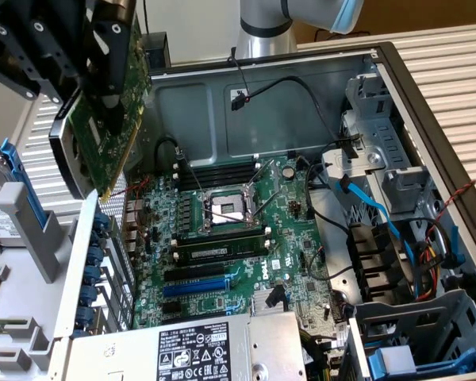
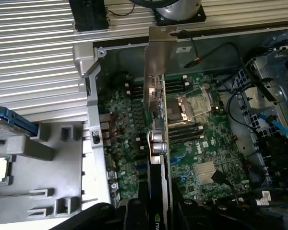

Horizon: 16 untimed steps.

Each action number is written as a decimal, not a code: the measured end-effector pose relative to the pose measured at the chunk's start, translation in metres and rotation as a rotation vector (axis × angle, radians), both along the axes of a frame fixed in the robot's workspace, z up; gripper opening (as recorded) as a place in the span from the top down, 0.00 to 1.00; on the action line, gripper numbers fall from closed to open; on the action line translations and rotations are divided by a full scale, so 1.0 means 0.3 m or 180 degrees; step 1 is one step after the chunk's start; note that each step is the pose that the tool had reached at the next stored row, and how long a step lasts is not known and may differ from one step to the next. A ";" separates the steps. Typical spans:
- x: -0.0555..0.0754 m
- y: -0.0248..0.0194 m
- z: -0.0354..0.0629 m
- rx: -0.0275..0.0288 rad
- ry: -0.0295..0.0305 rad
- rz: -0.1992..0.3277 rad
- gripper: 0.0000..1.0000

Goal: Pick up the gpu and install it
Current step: 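Pick up the gpu and move the gpu toward the slot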

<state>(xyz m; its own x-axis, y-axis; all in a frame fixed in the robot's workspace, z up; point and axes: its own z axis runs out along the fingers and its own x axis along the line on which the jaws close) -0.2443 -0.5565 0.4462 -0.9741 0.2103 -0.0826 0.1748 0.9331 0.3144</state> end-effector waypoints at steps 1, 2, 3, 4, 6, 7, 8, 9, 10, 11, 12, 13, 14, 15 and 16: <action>0.000 0.000 0.000 0.0000 0.0000 0.0000 0.71; 0.000 0.000 0.000 0.0000 0.0000 -0.0001 0.71; 0.005 0.000 0.000 -0.0001 0.0001 0.0000 0.71; 0.019 0.000 0.000 0.0000 0.0003 0.0001 0.71; 0.045 0.000 0.000 0.0000 0.0007 0.0010 0.71; 0.056 0.000 0.000 0.0000 0.0008 0.0019 0.71; 0.067 0.000 0.000 -0.0001 0.0008 0.0033 0.71; 0.072 0.000 0.000 0.0000 0.0008 0.0058 0.71; 0.074 0.000 0.000 0.0000 0.0008 0.0097 0.71; 0.075 0.000 0.000 0.0000 0.0008 0.0144 0.71; 0.076 0.000 0.000 0.0000 0.0008 0.0193 0.71; 0.077 0.000 0.000 0.0000 0.0008 0.0243 0.71; 0.078 0.000 0.000 -0.0001 0.0008 0.0291 0.71; 0.079 0.000 0.000 -0.0001 0.0009 0.0338 0.71; 0.082 0.000 0.000 -0.0001 0.0009 0.0376 0.71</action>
